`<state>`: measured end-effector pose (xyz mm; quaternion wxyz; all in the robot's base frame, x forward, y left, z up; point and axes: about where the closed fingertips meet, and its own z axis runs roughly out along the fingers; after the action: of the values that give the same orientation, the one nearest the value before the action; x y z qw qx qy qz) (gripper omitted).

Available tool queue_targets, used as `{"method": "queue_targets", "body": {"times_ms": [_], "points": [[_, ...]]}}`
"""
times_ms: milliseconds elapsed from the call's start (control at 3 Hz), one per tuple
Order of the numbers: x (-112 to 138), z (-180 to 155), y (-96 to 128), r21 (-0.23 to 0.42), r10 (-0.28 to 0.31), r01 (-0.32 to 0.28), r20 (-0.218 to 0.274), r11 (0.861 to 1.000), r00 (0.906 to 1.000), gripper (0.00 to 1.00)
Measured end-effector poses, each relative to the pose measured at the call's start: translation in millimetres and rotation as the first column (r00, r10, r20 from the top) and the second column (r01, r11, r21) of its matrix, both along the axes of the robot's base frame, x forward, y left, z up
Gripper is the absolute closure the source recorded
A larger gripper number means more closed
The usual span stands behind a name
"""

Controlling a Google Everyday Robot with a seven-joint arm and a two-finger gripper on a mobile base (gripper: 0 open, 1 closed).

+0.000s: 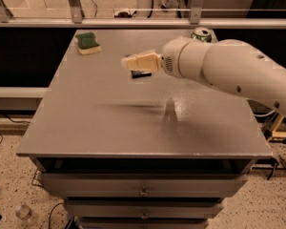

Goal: Pick rxbar blueberry

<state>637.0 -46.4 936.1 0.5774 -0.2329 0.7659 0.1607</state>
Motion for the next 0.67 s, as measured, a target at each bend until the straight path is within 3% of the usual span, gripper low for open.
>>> {"method": "queue_targets", "body": {"times_ms": [667], "points": [[10.9, -11.5, 9.3, -0.008, 0.003, -0.003, -0.016, 1.0, 0.9999, 0.0]]}}
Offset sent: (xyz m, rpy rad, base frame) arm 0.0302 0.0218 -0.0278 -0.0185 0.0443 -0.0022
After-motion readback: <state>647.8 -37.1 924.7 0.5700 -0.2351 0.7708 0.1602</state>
